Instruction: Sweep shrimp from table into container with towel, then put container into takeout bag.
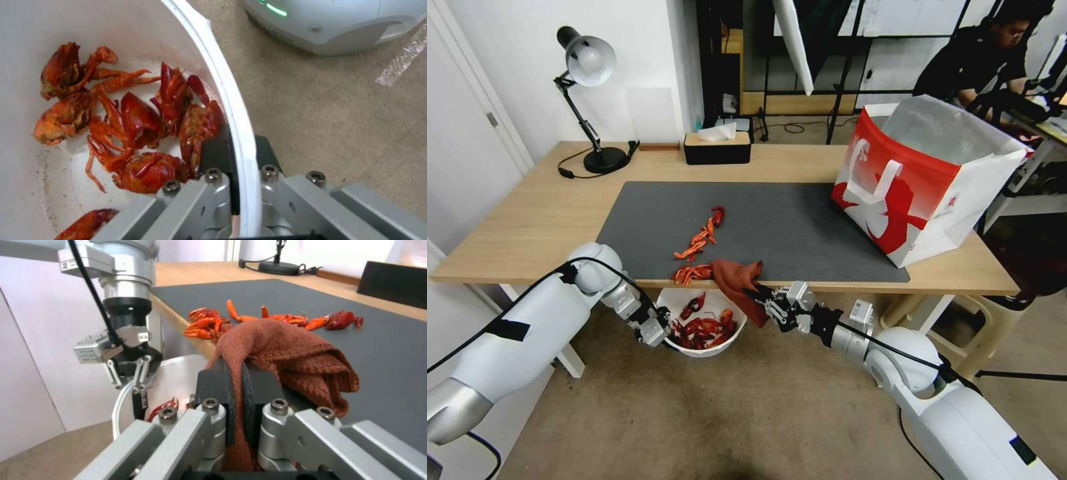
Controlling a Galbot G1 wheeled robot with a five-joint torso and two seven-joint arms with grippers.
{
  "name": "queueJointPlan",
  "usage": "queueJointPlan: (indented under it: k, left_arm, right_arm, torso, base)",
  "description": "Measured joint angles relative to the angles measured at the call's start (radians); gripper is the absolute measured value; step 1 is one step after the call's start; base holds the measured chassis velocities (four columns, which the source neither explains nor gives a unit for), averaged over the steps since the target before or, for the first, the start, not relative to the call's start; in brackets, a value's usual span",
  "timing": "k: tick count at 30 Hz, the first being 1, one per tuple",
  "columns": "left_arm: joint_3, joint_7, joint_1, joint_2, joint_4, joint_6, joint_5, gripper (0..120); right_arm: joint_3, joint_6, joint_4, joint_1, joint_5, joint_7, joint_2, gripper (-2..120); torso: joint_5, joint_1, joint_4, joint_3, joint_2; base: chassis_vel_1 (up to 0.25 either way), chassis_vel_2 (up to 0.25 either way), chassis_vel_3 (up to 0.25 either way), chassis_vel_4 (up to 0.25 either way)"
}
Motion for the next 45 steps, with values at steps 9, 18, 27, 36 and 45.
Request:
queueJointPlan:
  k: [9,18,27,36,45]
  left_arm:
    - [-0.002,0.000,0.003,0.000,0.000,-0.001,0.000,0]
    - [-0.004,-0.001,0.004,-0.001,0.004,-0.003,0.001,0]
    - [-0.005,-0.002,0.004,-0.003,0.011,-0.004,0.001,0]
    - [-0.006,-0.004,0.002,-0.004,0.018,-0.005,0.001,0]
    - [-0.007,-0.005,0.000,-0.011,0.026,-0.010,0.001,0]
  right_arm:
    - [0.007,0.004,0.019,-0.027,-0.005,-0.007,-0.003,2]
    - [0.020,0.008,0.030,-0.046,-0.005,-0.011,-0.010,2]
    - [0.032,0.009,0.044,-0.067,-0.005,-0.020,-0.017,2]
    - [0.042,0.012,0.058,-0.094,-0.005,-0.036,-0.029,2]
    - [0.052,0.016,0.069,-0.113,-0.006,-0.038,-0.037,2]
  torso:
    - [0.0000,0.000,0.0000,0.000,0.000]
    - [0.0000,0.000,0.0000,0.000,0.000]
    - [0.0000,0.000,0.0000,0.000,0.000]
    - [0.0000,0.000,0.0000,0.000,0.000]
    - [0.0001,0.000,0.0000,0.000,0.000]
  base:
    - [0.000,0.000,0.000,0.000]
    - [0.000,0.000,0.000,0.000]
    - [0.000,0.000,0.000,0.000]
    - [0.000,0.000,0.000,0.000]
    - [0.000,0.000,0.000,0.000]
